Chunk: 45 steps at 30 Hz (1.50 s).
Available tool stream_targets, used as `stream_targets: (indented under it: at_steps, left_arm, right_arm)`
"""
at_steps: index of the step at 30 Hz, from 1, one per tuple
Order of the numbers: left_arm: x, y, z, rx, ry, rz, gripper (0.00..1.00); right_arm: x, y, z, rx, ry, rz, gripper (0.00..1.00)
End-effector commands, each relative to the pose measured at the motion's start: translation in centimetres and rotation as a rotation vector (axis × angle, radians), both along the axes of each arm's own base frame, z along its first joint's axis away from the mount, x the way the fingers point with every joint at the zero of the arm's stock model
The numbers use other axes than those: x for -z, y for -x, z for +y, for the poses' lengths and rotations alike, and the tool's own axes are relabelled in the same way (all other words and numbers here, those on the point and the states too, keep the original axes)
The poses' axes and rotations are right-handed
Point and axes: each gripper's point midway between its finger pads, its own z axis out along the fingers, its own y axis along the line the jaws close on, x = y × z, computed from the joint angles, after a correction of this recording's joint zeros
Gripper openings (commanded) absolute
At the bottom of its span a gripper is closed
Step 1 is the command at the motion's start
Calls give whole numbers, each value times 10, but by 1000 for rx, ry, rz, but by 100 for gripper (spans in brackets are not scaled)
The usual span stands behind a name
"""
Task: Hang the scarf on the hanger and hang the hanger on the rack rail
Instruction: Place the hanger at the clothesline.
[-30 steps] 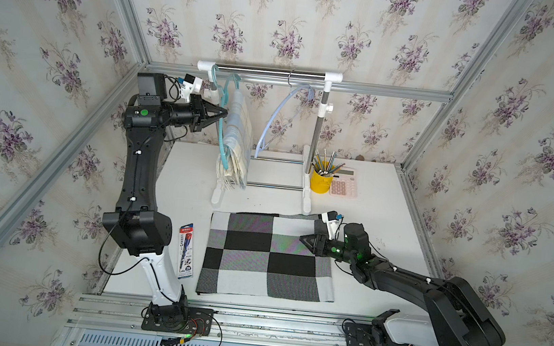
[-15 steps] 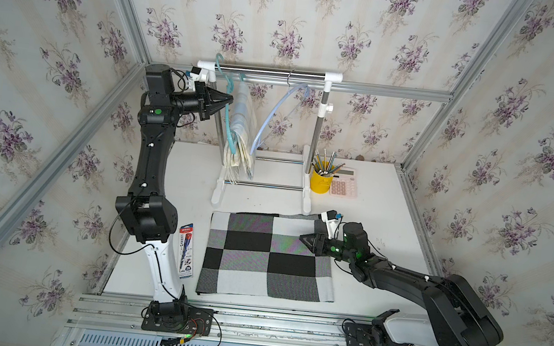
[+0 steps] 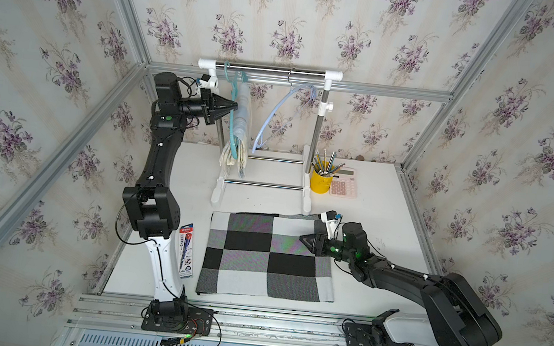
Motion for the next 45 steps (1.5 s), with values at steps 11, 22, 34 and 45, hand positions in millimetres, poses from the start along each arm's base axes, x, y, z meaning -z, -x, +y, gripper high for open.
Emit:
stream_targets:
  at_steps: [11,22,34,45]
  left_arm:
    - [-41,-4,5,-108,117,45,0]
    - [-58,7,6,-113,172,106,0]
    - [-60,6,7,-123,166,130,0]
    - [-27,-23,14,-154,169,235,0]
  right_arm:
    - [-1,1,0,-2,1,-8,50]
    - [-1,0,-1,2,2,-6,50]
    - [2,0,-1,3,5,-2,50]
    - [4,-1,0,1,8,1,49]
